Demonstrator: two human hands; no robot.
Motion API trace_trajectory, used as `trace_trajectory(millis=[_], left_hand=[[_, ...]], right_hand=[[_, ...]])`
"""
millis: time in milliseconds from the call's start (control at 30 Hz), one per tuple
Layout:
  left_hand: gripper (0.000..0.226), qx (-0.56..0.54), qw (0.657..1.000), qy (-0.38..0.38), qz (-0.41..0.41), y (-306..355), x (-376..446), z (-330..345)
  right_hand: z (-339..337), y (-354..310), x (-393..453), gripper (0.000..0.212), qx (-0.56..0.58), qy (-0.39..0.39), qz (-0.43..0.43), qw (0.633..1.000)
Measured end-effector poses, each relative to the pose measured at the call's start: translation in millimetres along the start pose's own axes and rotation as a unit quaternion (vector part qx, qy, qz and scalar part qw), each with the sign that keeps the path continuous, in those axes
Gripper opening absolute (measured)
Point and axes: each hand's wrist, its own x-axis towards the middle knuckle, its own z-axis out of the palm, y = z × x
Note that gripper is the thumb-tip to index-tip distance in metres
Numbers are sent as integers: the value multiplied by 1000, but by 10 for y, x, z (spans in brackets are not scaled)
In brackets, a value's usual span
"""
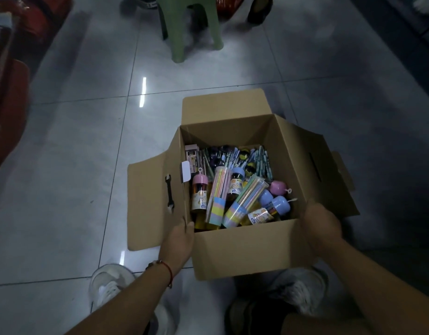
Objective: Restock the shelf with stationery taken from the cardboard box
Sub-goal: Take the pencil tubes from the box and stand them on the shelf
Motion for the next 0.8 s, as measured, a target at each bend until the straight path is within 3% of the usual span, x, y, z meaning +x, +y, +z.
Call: trace_trajectory(millis=[67,133,233,333,433,567,667,800], left_hand=[[35,28,999,0,19,47,62,-2],[39,126,991,7,40,112,144,-48],[35,338,935,64,83,329,238,-192],[28,366,903,101,203,544,336,-225],[42,367,888,80,265,710,418,-40],[59,398,892,38,209,824,565,244],[68,393,904,18,169,755,781,436],[74,372,919,12,133,771,995,637]], right_hand=[[-37,4,34,22,-10,4,4,1000],[-95,14,86,24,-21,3,11,1000],[-221,-84,139,24,-94,13,-3,995],[-246,-375,126,36,-146,76,-136,977],[-156,-834,12,52,-80,12,-226,971],[110,-1227,86,68,142,-132,-119,974],[190,-1370,222,82,325,-100,13,940],[289,-1489,518,100,343,-78,160,922]])
